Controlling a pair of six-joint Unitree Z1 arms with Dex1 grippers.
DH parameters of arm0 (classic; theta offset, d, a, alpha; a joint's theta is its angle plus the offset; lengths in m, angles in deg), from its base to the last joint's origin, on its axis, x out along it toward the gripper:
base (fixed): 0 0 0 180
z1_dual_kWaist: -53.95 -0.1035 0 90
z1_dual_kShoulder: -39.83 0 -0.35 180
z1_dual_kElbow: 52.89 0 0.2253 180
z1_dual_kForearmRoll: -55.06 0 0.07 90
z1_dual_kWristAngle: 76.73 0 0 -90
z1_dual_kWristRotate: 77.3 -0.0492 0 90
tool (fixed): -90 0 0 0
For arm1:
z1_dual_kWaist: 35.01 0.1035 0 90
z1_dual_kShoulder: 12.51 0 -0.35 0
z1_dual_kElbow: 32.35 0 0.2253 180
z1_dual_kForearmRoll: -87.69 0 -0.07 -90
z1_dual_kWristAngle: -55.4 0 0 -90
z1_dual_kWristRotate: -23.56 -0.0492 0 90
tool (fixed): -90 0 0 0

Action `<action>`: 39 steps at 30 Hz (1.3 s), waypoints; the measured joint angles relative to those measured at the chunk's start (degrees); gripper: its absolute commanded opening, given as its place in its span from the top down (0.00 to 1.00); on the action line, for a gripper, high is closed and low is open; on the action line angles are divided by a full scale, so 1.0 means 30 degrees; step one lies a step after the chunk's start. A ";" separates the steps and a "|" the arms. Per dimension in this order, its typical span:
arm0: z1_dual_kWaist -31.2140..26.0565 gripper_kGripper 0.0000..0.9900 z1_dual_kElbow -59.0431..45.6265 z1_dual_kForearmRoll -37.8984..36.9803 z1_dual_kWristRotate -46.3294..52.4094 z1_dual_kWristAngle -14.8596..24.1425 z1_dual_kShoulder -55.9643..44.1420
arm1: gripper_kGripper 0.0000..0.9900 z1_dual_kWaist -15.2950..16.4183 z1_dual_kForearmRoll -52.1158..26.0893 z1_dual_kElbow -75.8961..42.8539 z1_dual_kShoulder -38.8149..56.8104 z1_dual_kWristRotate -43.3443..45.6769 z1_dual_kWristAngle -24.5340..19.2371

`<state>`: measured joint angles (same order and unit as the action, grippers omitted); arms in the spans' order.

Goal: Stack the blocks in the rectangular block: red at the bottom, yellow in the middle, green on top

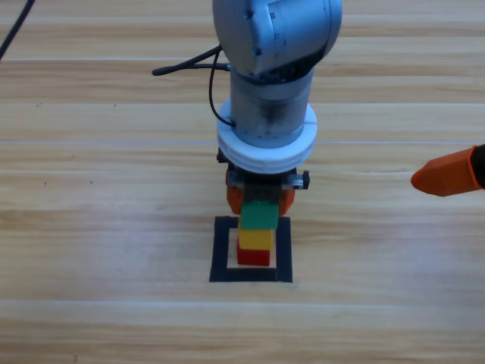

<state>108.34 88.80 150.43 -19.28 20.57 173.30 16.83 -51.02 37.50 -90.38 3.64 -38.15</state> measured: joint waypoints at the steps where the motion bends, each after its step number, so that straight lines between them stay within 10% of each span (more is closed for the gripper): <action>1: 0.0000 1.00 0.0000 -0.0001 0.0000 0.0000 0.0028 | 0.01 0.0000 0.0000 0.0000 0.0000 0.0000 0.0000; 15: -0.0001 0.96 -0.0017 -0.0009 -0.0030 0.0001 0.0098 | 0.01 -0.0001 0.0000 -0.0041 0.0001 0.0000 0.0000; 20: -0.0002 0.49 0.0017 -0.0026 -0.0219 0.0002 0.0130 | 0.01 -0.0001 0.0000 -0.0261 0.0037 -0.0001 0.0000; 23: -0.0003 0.02 0.0325 -0.0026 -0.0238 0.0001 0.0314 | 0.01 -0.0001 0.0000 -0.0271 0.0041 -0.0001 0.0000; 39: -0.0004 0.00 0.0578 -0.0028 -0.0079 -0.0003 0.0935 | 0.01 -0.0001 -0.0005 -0.0271 0.0041 -0.0001 0.0000</action>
<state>108.32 90.54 150.35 -19.52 20.56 176.11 16.83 -51.04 36.69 -90.25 3.63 -38.15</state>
